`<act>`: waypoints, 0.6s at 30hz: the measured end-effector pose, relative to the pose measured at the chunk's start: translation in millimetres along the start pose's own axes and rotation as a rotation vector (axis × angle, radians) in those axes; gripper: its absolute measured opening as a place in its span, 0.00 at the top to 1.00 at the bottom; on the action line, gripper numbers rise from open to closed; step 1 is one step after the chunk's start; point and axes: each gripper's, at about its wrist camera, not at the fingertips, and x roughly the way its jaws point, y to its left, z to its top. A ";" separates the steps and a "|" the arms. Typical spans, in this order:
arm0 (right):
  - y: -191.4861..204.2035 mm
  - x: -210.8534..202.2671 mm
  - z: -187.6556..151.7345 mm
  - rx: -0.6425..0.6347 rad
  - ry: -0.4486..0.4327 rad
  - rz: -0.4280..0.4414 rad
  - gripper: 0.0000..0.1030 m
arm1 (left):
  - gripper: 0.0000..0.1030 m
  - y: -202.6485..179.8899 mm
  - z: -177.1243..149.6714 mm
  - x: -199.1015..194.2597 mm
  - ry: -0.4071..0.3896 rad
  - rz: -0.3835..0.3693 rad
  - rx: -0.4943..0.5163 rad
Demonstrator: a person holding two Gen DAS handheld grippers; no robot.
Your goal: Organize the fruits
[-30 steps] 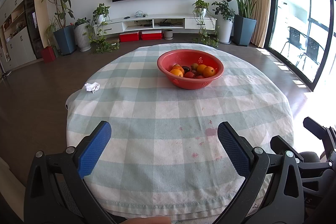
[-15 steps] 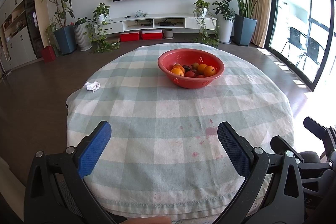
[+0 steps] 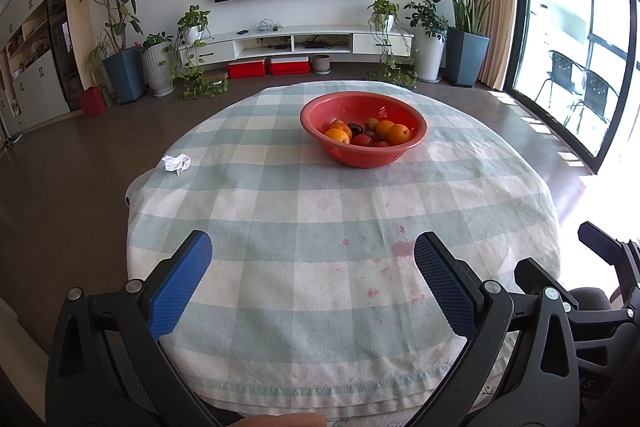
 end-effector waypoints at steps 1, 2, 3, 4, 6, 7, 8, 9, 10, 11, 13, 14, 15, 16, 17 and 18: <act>-0.1 -0.1 -0.1 0.001 0.000 0.000 0.00 | 0.00 0.0 -0.2 -0.1 0.000 0.001 -0.001; 0.1 0.3 0.4 0.001 0.001 0.000 0.00 | 0.00 0.0 0.1 -0.1 -0.001 0.001 -0.001; 0.1 0.3 0.4 0.000 0.000 0.000 0.00 | 0.00 0.0 0.1 -0.1 0.000 0.001 -0.001; 0.2 0.2 0.3 0.000 0.001 0.000 0.00 | 0.00 0.0 -0.9 -0.2 0.000 0.001 -0.001; 0.2 -0.2 0.2 0.000 0.001 0.001 0.00 | 0.00 0.1 0.3 0.0 0.000 0.001 -0.001; 0.2 0.0 0.5 0.000 0.000 0.000 0.00 | 0.00 0.1 -0.3 0.0 0.000 0.000 -0.001; 0.2 0.2 0.6 0.000 0.000 0.000 0.00 | 0.00 0.1 0.1 0.0 0.000 -0.001 -0.001; 0.2 0.2 0.6 0.000 0.001 0.000 0.00 | 0.00 0.1 -0.2 0.0 0.000 -0.001 -0.001; 0.3 0.0 0.5 0.000 0.001 0.001 0.00 | 0.00 0.2 0.4 0.2 0.000 0.000 -0.001; 0.3 0.0 0.4 0.000 0.001 0.000 0.00 | 0.00 0.3 0.5 0.4 0.001 0.000 -0.002; 0.4 -0.1 0.5 -0.001 0.002 0.000 0.00 | 0.00 0.7 -1.5 0.5 0.004 -0.005 -0.005; 0.4 -0.1 0.6 0.000 0.001 0.000 0.00 | 0.00 0.8 -3.5 0.6 0.005 -0.005 -0.007; 0.4 0.0 0.7 -0.001 0.002 0.000 0.00 | 0.00 0.8 -4.8 0.6 0.005 -0.005 -0.009; 0.5 -0.4 0.3 -0.001 0.003 0.000 0.00 | 0.00 0.9 -3.8 0.6 0.003 -0.005 -0.007; 0.5 0.0 0.7 0.000 0.002 -0.001 0.00 | 0.00 1.1 -6.9 0.3 0.000 -0.004 -0.008; 0.8 -0.2 0.0 0.000 0.004 -0.001 0.00 | 0.00 1.5 -9.0 -0.2 -0.003 -0.002 -0.012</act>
